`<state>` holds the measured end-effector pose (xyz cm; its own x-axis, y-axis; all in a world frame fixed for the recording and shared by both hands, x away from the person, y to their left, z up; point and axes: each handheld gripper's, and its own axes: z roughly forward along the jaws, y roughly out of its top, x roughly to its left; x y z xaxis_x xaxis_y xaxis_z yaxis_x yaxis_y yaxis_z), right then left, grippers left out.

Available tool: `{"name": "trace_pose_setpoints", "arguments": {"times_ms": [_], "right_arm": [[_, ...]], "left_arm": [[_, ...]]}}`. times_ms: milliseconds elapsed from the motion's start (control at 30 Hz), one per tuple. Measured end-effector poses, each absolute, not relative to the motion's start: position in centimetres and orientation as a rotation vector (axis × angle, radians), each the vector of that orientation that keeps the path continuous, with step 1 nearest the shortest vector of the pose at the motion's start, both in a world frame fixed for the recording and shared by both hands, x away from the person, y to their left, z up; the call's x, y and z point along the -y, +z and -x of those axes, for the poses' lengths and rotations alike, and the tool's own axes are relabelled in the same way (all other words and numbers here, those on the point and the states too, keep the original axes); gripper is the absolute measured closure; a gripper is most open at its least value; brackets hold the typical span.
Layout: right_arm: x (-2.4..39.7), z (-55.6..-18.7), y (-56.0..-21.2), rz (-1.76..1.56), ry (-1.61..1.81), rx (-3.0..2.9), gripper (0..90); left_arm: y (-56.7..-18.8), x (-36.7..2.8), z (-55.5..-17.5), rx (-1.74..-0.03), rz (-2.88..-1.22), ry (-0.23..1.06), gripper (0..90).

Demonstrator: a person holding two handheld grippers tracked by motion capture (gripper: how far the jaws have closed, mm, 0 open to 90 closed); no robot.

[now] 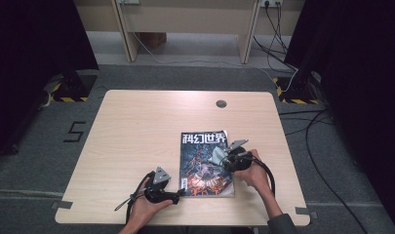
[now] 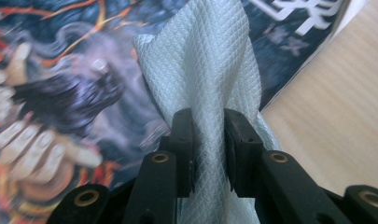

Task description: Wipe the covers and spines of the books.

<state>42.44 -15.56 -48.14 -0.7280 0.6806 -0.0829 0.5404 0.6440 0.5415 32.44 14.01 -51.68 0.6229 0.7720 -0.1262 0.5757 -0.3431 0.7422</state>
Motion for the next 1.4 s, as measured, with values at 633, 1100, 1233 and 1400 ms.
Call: {"name": "trace_pose_setpoints", "arguments": {"times_ms": [633, 1100, 1233, 1400], "right_arm": [[14.3, -49.1, -48.2, -1.136, 0.652, -2.458, 75.2], [13.9, -51.1, -48.2, -1.183, 0.621, -2.402, 75.1], [13.2, -50.9, -48.2, -1.142, 0.578, -2.396, 76.2], [12.6, -50.5, -48.2, -1.109, 0.593, -2.425, 76.4]], "left_arm": [[-51.7, -14.0, -32.4, -1.055, -2.047, 0.319, 20.9], [-51.7, -14.0, -32.4, -1.049, -2.050, 0.317, 21.0], [-51.7, -14.0, -32.4, -1.050, -2.049, 0.317, 20.9], [-51.8, -14.0, -32.4, -1.051, -2.049, 0.318, 20.6]]}}
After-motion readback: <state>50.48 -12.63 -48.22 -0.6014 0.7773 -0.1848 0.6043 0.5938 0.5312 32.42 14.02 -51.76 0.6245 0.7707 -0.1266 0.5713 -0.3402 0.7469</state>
